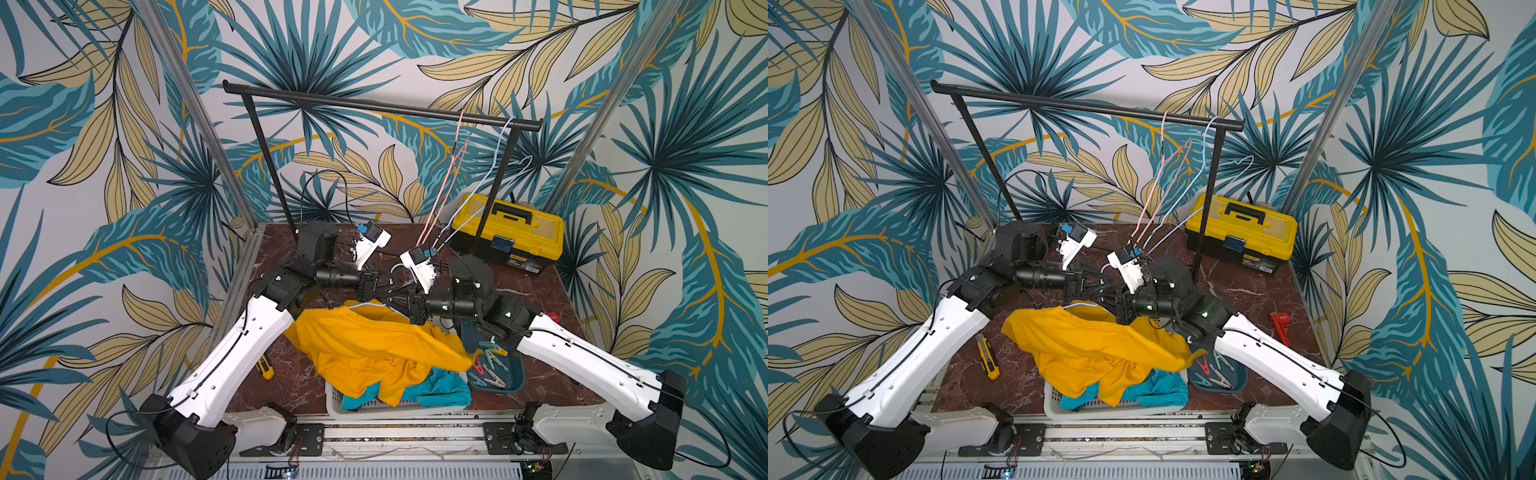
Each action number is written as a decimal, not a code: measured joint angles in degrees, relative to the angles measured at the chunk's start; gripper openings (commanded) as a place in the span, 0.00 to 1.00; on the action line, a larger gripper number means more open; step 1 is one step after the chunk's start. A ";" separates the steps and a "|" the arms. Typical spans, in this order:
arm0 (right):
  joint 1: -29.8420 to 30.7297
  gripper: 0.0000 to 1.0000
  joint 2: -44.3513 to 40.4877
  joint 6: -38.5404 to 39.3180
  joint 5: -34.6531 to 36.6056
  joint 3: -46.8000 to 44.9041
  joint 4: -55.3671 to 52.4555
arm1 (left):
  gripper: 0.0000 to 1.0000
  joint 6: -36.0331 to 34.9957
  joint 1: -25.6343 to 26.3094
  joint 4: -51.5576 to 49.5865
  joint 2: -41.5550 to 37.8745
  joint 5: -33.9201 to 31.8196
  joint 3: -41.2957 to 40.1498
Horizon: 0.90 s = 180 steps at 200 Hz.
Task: Remove the clothespins securing t-shirts to the hanger
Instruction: Adjust the hanger.
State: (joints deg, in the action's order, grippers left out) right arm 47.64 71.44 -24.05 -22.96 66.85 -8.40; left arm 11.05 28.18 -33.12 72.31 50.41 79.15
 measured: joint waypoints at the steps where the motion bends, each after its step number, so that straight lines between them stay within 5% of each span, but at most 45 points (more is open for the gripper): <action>1: 0.02 0.00 -0.13 0.00 -0.02 -0.15 0.11 | 0.28 -0.15 0.02 0.02 0.00 -0.07 0.00; 42: -0.02 0.00 -4.02 0.28 0.96 -3.74 1.14 | 0.76 1.22 0.28 0.39 -1.36 -2.82 0.59; 57: -0.02 0.00 -6.05 0.52 1.66 -4.81 1.68 | 1.00 1.84 0.26 0.22 -3.06 -4.68 0.66; 135: -0.02 0.00 -23.63 0.81 11.02 -16.11 5.75 | 0.99 3.58 -3.67 -12.13 -11.58 -25.75 5.40; 180: -0.02 0.00 -29.53 0.70 14.47 -18.56 5.79 | 0.97 6.03 -5.84 -18.56 -12.92 -30.34 0.46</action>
State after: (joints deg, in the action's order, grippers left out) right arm 47.62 41.91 -23.35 -8.49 48.29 -2.61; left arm 17.08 22.35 -51.68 59.40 20.08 79.61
